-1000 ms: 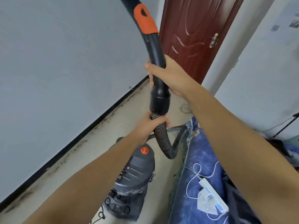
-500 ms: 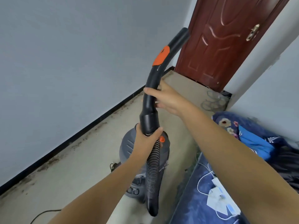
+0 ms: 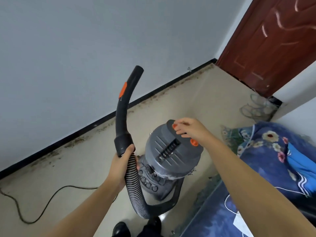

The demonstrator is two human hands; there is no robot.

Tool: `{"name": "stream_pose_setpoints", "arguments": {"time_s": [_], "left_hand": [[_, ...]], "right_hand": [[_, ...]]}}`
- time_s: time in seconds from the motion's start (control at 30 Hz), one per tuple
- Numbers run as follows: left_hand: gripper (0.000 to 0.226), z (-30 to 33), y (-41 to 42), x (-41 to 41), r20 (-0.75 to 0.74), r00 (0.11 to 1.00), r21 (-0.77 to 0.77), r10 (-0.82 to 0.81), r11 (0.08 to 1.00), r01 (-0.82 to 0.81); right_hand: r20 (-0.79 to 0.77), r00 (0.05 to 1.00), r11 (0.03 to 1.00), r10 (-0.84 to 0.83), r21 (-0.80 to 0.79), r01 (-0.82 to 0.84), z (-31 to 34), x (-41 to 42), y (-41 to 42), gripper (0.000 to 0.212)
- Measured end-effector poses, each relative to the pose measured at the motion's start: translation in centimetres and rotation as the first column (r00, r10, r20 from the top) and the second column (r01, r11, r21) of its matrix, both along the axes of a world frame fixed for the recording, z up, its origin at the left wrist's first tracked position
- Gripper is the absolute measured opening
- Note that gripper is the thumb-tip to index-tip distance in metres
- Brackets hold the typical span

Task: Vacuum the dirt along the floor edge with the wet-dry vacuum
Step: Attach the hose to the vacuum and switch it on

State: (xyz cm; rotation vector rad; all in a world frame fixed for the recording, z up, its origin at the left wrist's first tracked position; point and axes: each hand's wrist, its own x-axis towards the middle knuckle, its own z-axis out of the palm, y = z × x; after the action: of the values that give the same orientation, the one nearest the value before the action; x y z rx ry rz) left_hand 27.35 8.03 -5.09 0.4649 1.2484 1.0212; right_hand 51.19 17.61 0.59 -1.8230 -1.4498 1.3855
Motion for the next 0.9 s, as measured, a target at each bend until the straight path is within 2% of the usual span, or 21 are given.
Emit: {"name": "stream_pose_setpoints", "arguments": {"time_s": [0.1,0.17,0.2,0.27,0.33,0.37,0.43,0.53,0.63,0.77,0.9], "left_hand": [[0.020,-2.5,-0.3,1.4,-0.042,0.999,-0.007,-0.023,1.000,0.023],[0.019,-4.1,-0.2,2.9,-0.075,0.996,-0.009,-0.042,0.999,0.042],[0.019,-4.9,0.1,3.8,-0.092,0.995,-0.022,-0.043,0.999,0.042],[0.017,-6.7,0.7,5.4,-0.097,0.995,-0.056,-0.020,0.998,0.015],[0.016,-8.4,1.4,6.7,-0.092,0.996,-0.072,0.017,0.997,-0.023],[0.017,-9.3,1.8,7.3,-0.090,0.995,-0.082,0.038,0.996,-0.045],[0.019,-10.6,2.0,7.9,-0.085,0.993,-0.109,0.083,0.990,-0.093],[0.020,-11.6,2.0,8.1,-0.080,0.986,-0.123,0.147,0.980,-0.156],[0.022,-12.3,1.3,7.5,-0.115,0.976,-0.137,0.187,0.970,-0.202],[0.029,-12.9,0.2,6.2,-0.141,0.968,-0.176,0.209,0.957,-0.232],[0.030,-13.0,-0.7,4.8,-0.155,0.962,-0.183,0.224,0.950,-0.251]], "right_hand": [[0.320,0.935,0.988,0.153,-0.021,-0.155,-6.5,2.4,0.6,0.022],[0.507,0.786,0.928,0.354,-0.085,-0.363,-10.8,3.2,1.3,0.029],[0.592,0.659,0.861,0.463,-0.123,-0.494,-13.0,3.4,1.8,0.036],[0.713,0.310,0.633,0.629,-0.238,-0.737,-17.2,3.5,2.6,0.053],[0.749,-0.016,0.406,0.662,-0.377,-0.833,-20.5,3.6,3.8,0.061],[0.747,-0.129,0.330,0.653,-0.433,-0.839,-21.8,3.7,4.5,0.062],[0.735,-0.245,0.216,0.633,-0.471,-0.855,-23.6,4.0,5.9,0.061],[0.753,-0.295,0.101,0.588,-0.430,-0.897,-24.3,4.1,7.6,0.063],[0.770,-0.290,0.090,0.568,-0.408,-0.908,-24.1,3.5,8.1,0.064],[0.763,-0.227,0.176,0.605,-0.406,-0.897,-23.8,1.7,8.8,0.065],[0.777,-0.103,0.316,0.621,-0.368,-0.874,-24.2,-1.4,9.5,0.065]]}}
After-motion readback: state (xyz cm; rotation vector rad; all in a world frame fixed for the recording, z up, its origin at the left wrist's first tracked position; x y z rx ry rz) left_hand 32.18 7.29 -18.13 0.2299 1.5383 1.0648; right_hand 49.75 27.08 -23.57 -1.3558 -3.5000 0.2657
